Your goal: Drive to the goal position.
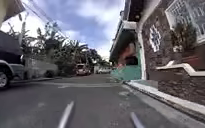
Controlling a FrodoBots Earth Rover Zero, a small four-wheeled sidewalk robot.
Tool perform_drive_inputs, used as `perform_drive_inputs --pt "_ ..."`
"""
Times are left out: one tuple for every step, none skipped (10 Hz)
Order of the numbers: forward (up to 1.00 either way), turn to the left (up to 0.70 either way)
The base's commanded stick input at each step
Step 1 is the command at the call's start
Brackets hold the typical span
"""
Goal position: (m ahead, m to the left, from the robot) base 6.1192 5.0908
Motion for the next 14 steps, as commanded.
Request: perform_drive_inputs --pt "0.85 0.0" --pt "0.85 0.0" --pt "0.85 0.0" --pt "0.85 0.0" --pt "0.85 0.0" --pt "0.85 0.0" --pt "0.85 0.0" --pt "0.85 0.0" --pt "0.85 0.0" --pt "0.85 0.0" --pt "0.85 0.0" --pt "0.85 0.0" --pt "0.85 0.0" --pt "0.85 0.0"
